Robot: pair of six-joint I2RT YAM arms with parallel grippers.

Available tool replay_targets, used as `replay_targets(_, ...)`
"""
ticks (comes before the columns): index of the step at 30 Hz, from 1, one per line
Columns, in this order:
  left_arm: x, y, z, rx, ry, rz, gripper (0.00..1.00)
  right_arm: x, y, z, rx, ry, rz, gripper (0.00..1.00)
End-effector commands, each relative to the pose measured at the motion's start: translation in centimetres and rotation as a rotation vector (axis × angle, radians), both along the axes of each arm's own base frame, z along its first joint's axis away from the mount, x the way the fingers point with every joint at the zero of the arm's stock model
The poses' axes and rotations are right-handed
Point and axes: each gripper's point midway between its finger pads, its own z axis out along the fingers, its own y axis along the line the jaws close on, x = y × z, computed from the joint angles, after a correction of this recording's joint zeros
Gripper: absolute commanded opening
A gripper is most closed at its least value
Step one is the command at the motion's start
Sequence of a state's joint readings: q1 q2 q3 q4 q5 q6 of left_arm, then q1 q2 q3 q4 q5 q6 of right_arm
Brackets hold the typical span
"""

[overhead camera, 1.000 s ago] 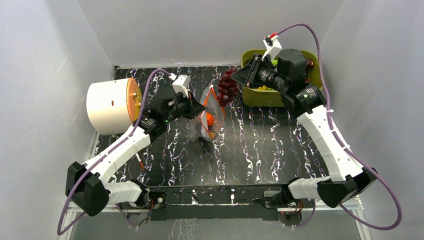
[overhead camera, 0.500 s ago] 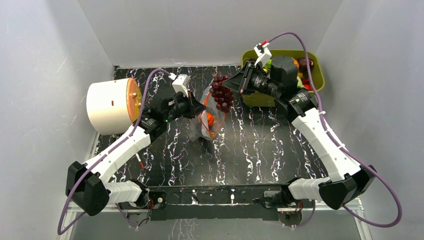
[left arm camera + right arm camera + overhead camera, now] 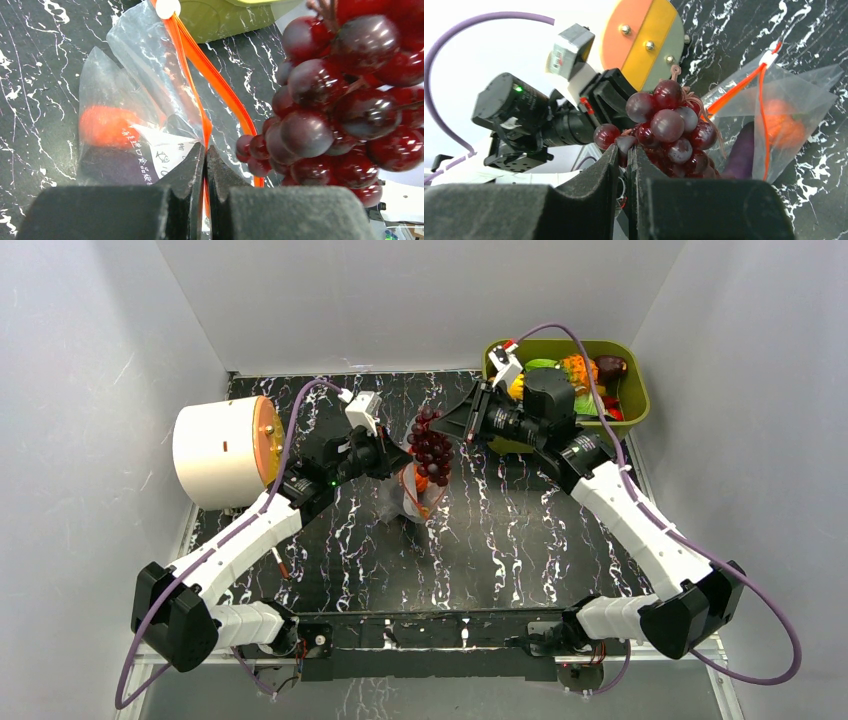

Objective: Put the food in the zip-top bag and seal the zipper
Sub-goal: Place the fake fruit in the zipper food storage bag.

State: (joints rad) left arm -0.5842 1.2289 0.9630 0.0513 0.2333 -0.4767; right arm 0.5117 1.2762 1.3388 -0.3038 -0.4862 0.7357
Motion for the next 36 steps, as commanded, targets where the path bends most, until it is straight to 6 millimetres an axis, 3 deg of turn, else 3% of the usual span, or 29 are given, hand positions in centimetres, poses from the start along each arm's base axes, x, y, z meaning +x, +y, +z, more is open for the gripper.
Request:
replay_targets(1,-0.3,-0.1,3.2,-0.056,-0.058,-0.016,0.00,0.3,0.2,-0.4,-0.009,-0.045,0.002,0.00)
replay_targets(4,-0.5,-0.1,3.4,-0.077,-0.061,-0.016,0.00,0.5,-0.1,-2.4,-0.046,-0.018,-0.021,0.00)
replay_targets(20,-1.3,0.3,4.1,-0.089,-0.058,-0.015,0.00,0.5,-0.4,-8.5,-0.160,0.040,-0.039,0.00)
replay_targets(36,-2.6,0.0,6.0,-0.144,-0.102,-0.077,0.00,1.7,-0.5,-10.2,-0.228,0.023,-0.105,0.00)
